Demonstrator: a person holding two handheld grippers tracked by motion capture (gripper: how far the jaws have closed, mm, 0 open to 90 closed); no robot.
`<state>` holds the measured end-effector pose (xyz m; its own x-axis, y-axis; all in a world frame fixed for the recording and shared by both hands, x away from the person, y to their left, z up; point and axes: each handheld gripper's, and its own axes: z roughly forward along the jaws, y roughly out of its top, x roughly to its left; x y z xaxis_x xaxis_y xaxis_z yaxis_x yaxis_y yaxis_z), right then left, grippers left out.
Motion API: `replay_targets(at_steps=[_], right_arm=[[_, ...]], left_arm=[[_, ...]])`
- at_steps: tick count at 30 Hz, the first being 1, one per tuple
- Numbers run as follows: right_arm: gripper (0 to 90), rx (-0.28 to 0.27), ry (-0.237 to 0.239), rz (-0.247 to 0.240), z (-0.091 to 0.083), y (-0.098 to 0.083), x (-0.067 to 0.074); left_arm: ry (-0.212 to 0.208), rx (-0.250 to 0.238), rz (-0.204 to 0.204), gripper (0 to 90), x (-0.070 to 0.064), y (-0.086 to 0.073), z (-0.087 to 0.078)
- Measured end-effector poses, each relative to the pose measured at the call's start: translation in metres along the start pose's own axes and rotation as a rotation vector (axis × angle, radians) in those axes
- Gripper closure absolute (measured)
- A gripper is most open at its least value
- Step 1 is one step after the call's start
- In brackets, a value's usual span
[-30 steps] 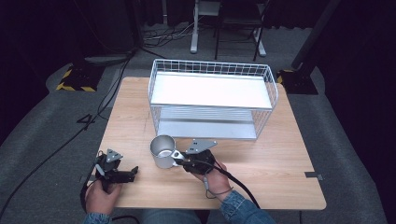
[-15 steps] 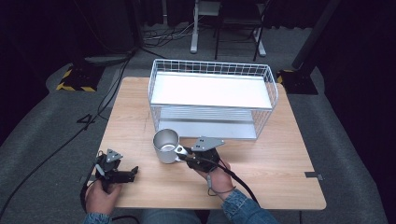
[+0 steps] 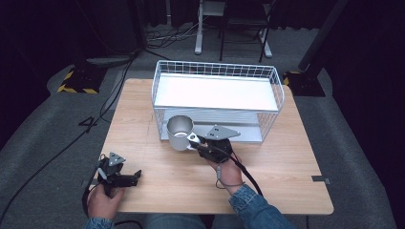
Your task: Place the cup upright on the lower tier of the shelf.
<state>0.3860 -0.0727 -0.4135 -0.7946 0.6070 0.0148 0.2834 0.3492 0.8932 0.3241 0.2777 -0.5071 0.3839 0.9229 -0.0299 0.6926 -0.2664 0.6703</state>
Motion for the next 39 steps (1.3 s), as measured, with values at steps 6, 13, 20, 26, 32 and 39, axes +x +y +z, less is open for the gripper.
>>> replay_targets(at_steps=[6,13,20,26,32,39], right_arm=[[71.4,-0.009,-0.074,0.027,0.005,0.003,-0.015],[71.4,-0.017,-0.151,0.071,0.015,0.002,-0.036],[71.4,-0.019,-0.199,0.116,0.022,0.0,-0.049],[71.4,-0.014,-0.237,0.132,0.029,-0.004,-0.058],[71.4,-0.006,-0.264,0.128,0.034,-0.007,-0.062],[71.3,0.012,-0.282,0.133,0.04,-0.014,-0.064]], left_arm=[[0.0,0.0,0.0,1.3,0.0,0.0,0.0],[0.0,0.0,0.0,1.3,0.0,0.0,0.0],[0.0,0.0,0.0,1.3,0.0,0.0,0.0],[0.0,0.0,0.0,1.3,0.0,0.0,0.0],[0.0,0.0,0.0,1.3,0.0,0.0,0.0],[0.0,0.0,0.0,1.3,0.0,0.0,0.0]])
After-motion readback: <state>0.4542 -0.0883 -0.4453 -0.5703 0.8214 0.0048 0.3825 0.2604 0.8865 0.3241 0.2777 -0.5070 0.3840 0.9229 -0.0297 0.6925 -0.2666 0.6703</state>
